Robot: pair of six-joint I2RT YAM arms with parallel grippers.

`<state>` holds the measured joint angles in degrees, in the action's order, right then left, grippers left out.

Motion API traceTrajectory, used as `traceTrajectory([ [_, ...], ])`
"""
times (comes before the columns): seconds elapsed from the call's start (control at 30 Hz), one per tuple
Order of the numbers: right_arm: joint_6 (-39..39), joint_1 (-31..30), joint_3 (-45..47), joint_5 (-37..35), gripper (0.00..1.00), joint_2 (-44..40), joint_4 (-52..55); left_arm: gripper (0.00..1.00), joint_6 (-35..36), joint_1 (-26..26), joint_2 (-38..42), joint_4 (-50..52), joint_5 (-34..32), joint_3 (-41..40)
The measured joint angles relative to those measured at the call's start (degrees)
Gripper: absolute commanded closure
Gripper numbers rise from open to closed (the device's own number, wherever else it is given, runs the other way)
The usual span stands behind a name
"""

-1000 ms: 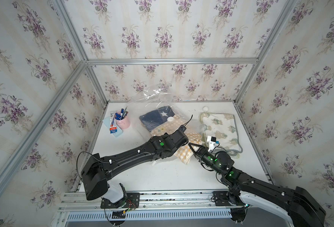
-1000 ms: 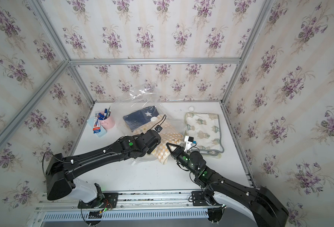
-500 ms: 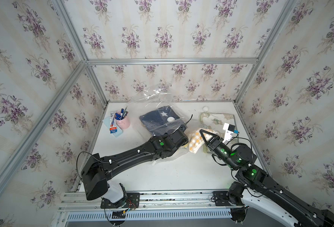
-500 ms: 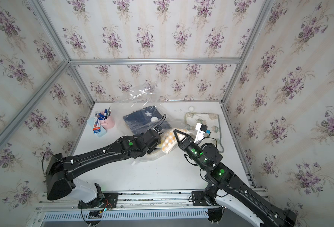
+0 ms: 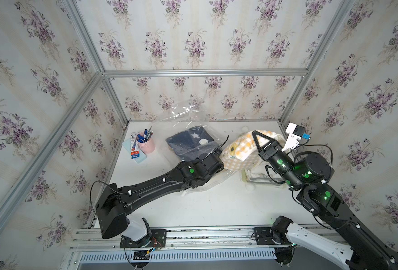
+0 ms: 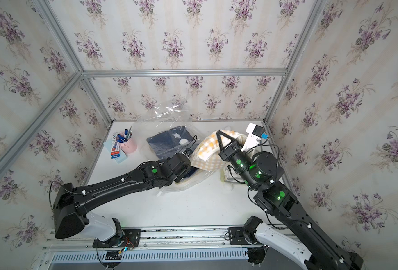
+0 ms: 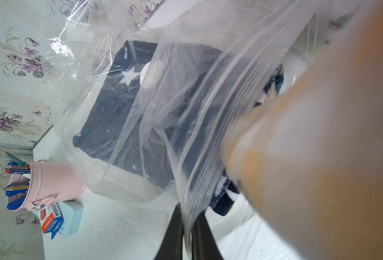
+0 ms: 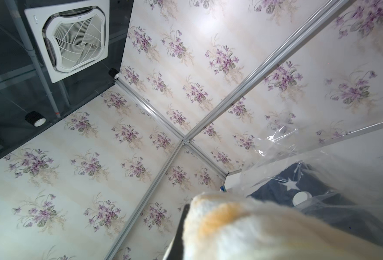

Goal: Take the blanket out of the vacuum bag
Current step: Take out the blanket from the vacuum bag, then place the blanket at the center of the board.

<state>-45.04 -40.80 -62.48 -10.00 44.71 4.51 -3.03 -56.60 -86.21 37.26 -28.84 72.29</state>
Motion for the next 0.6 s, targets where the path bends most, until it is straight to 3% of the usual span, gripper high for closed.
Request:
traceTrajectory([
  [0.3,-5.7,35.0,-1.7,29.5,1.0,7.7,-0.9,0.88,-0.4,0.0,0.3,0.0,0.6,0.0],
  [0.4,-9.1,41.3,-1.7,37.4,1.0,9.9,-4.2,0.88,-0.5,0.0,0.4,0.0,0.5,0.0],
  [0.6,-13.0,47.0,2.2,46.3,1.0,10.4,-9.7,0.88,-0.5,0.0,0.4,0.0,0.6,0.0],
])
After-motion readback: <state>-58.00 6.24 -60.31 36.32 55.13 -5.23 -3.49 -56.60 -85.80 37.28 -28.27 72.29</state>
